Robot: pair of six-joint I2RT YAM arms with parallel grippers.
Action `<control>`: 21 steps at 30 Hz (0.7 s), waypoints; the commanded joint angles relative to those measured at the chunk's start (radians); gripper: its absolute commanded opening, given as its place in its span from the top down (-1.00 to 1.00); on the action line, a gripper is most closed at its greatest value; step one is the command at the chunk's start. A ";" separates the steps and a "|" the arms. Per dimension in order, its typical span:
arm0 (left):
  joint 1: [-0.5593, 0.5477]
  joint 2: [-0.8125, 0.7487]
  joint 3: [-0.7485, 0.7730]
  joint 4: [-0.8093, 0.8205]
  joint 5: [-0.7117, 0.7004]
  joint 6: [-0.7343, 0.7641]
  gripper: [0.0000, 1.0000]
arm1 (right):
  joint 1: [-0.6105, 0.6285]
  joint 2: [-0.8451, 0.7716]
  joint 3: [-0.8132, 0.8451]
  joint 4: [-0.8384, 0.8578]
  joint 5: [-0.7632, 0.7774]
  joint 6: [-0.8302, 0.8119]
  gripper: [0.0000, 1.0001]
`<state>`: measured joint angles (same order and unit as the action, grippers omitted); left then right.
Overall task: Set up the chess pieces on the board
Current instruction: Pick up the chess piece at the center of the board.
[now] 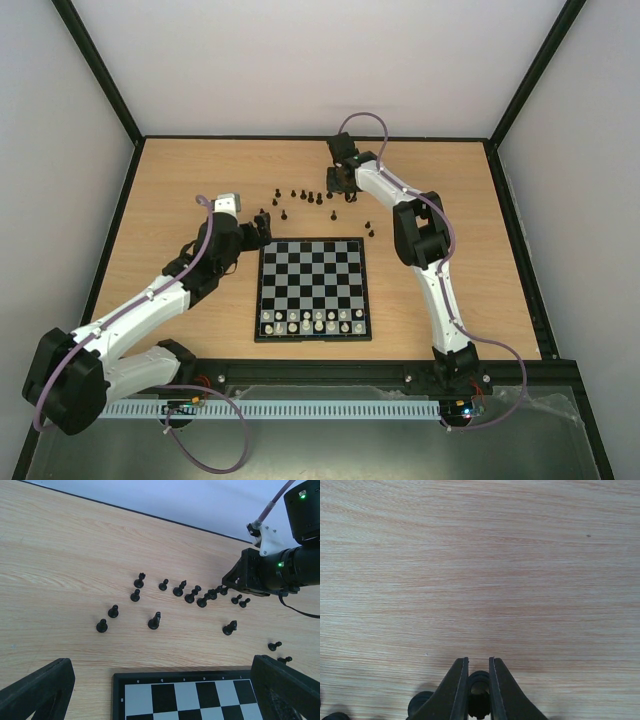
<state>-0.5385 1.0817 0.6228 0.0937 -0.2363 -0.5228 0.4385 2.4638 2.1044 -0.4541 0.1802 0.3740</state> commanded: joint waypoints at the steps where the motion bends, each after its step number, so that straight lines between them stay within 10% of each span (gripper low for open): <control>1: -0.001 -0.045 0.033 -0.015 -0.015 0.009 -0.98 | -0.003 -0.076 0.025 -0.082 0.026 -0.010 0.91; 21: 0.000 -0.067 0.009 0.003 -0.004 0.017 -0.98 | 0.043 -0.736 -0.763 0.078 0.017 0.008 0.91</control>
<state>-0.5385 1.0103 0.6231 0.0837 -0.2543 -0.5194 0.4530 1.7752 1.4956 -0.3897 0.1886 0.3786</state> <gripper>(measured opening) 0.991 0.100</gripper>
